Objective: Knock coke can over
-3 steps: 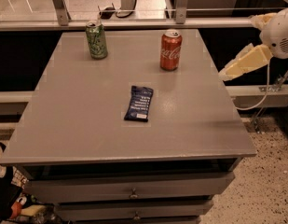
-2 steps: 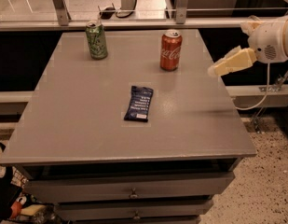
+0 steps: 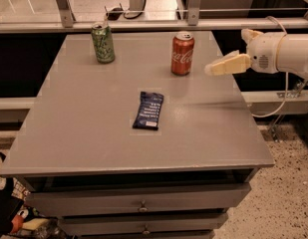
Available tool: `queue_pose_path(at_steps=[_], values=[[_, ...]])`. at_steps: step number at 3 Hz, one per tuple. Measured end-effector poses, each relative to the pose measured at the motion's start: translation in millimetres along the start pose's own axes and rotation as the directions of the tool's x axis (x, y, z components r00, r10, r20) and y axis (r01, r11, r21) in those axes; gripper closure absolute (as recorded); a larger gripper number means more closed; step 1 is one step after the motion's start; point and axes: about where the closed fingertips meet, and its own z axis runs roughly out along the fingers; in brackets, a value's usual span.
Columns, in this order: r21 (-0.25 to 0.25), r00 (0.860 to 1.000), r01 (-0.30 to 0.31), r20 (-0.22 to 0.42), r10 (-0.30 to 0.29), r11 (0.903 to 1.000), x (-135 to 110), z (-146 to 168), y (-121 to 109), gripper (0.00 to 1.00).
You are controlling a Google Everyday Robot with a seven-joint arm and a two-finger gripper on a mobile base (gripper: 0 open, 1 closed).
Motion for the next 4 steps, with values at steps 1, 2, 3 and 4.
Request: queue_pose_path(at_steps=[1, 2, 3, 4], values=[[-0.003, 1.000, 0.000, 0.003, 0.000, 1.0000, 0.0, 3.5, 1.4, 0.00], [-0.006, 1.000, 0.000, 0.021, 0.000, 1.0000, -0.6, 9.3, 2.4, 0.00], [-0.019, 0.997, -0.004, 0.082, 0.006, 0.9998, -1.4, 24.8, 6.3, 0.00], [-0.043, 0.992, -0.007, 0.126, 0.012, 0.9991, -2.9, 41.1, 10.0, 0.00]])
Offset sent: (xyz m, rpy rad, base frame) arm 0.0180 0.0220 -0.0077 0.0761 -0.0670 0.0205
